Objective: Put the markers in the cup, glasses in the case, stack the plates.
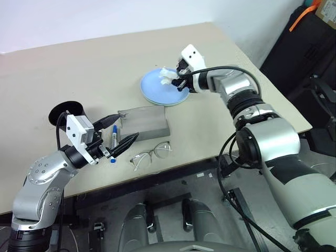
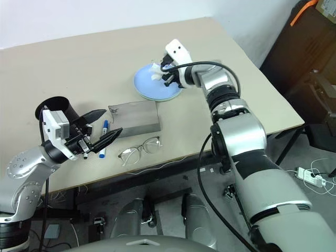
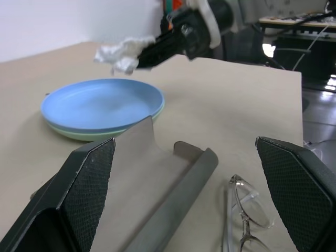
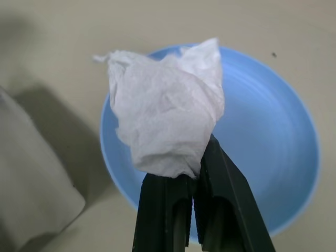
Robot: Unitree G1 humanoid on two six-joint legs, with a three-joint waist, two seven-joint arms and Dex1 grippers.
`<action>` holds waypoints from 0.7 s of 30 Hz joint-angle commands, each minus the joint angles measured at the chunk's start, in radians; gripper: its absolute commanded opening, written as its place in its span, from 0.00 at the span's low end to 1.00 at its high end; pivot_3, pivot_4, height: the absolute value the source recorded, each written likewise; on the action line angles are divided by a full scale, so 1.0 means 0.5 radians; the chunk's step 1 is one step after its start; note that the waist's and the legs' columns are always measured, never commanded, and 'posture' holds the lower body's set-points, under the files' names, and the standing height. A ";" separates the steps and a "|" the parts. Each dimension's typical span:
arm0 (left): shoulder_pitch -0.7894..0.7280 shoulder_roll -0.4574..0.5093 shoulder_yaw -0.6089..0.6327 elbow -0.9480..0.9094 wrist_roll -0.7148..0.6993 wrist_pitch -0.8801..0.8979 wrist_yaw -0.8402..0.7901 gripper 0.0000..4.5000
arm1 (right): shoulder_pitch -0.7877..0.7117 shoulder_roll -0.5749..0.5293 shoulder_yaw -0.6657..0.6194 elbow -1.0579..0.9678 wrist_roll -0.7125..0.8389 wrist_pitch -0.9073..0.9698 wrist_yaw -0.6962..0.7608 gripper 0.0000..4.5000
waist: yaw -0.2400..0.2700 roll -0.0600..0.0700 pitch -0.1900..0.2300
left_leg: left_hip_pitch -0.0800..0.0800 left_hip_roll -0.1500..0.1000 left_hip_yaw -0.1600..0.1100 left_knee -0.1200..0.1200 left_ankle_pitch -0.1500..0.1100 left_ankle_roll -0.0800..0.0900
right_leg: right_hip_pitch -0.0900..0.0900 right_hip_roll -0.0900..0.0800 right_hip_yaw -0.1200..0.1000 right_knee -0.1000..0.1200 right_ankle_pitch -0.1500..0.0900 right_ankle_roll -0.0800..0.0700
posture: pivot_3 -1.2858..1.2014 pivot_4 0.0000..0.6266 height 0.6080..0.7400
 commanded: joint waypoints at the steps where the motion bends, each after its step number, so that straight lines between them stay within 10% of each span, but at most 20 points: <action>1: 0.002 0.035 0.061 -0.123 -0.039 0.015 0.026 1.00 | -0.047 0.053 -0.047 0.031 0.010 -0.079 -0.140 0.06 | -0.001 0.000 0.000 | 0.000 0.000 0.001 0.000 0.000 0.000 | 0.000 0.000 0.000 0.000 0.000 0.000 | 0.52 0.24 0.84; 11: 0.090 0.018 0.090 -0.113 -0.024 -0.030 0.014 1.00 | -0.099 0.081 -0.031 0.053 -0.028 -0.057 -0.207 0.76 | -0.005 0.000 0.000 | 0.002 0.001 0.001 -0.002 0.000 -0.001 | -0.002 0.003 0.000 0.000 0.000 0.000 | 0.52 0.24 0.84; 21: 0.168 0.033 0.177 0.001 -0.013 -0.150 -0.094 1.00 | -0.145 -0.047 -0.007 -0.147 0.069 -0.099 0.571 0.76 | -0.003 0.000 0.000 | 0.002 0.002 0.001 -0.004 0.000 -0.001 | -0.003 0.003 0.000 -0.001 0.000 0.000 | 0.52 0.24 0.84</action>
